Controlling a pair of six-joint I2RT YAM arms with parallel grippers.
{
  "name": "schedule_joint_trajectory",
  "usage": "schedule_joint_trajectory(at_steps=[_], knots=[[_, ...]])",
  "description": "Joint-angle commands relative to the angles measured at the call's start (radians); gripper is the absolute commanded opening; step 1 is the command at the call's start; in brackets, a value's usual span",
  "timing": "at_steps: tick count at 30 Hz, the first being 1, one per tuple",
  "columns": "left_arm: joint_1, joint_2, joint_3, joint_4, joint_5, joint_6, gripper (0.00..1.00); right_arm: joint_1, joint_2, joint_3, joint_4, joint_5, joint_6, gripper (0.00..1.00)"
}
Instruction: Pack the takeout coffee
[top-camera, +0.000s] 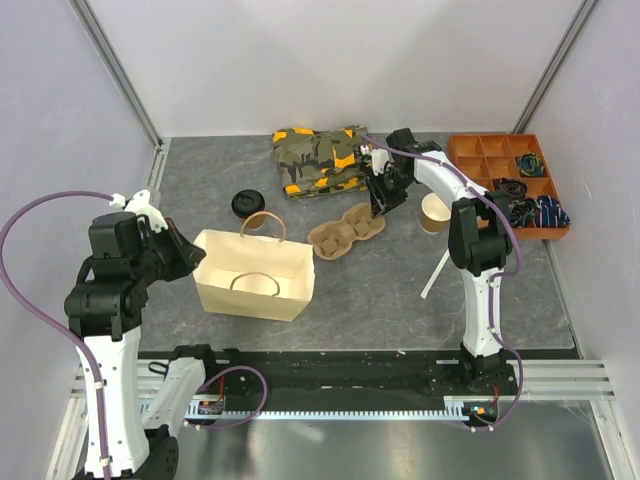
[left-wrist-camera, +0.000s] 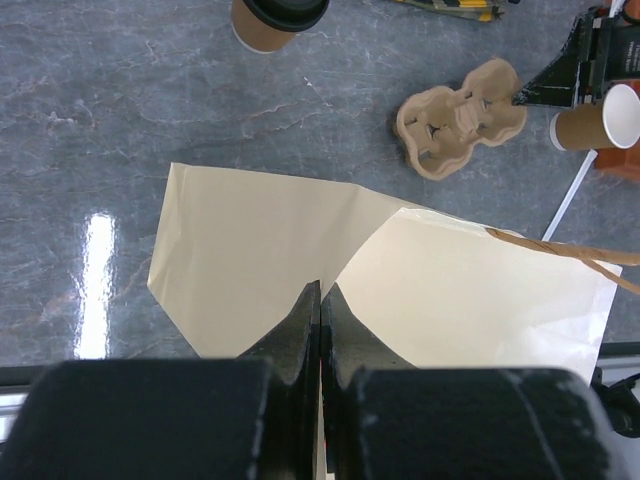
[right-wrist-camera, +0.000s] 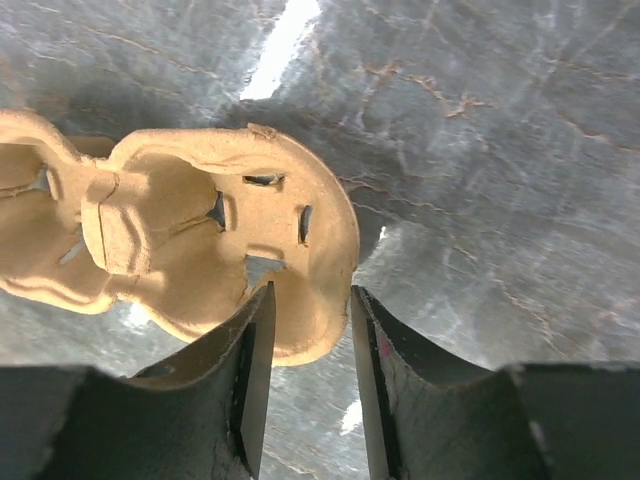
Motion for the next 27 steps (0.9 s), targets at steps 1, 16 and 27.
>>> schedule_joint_trajectory(at_steps=[1,16,27], knots=[[0.003,-0.015,-0.006,0.067,0.056,-0.049,0.02,-0.019,0.031,0.018,-0.024,-0.085,0.042,0.42],[0.004,-0.072,-0.082,0.127,0.093,-0.083,0.02,-0.042,0.054,0.017,0.003,-0.175,0.08,0.42],[0.004,-0.095,-0.071,0.132,-0.007,-0.136,0.02,-0.117,-0.243,-0.158,0.103,-0.268,0.25,0.0]])
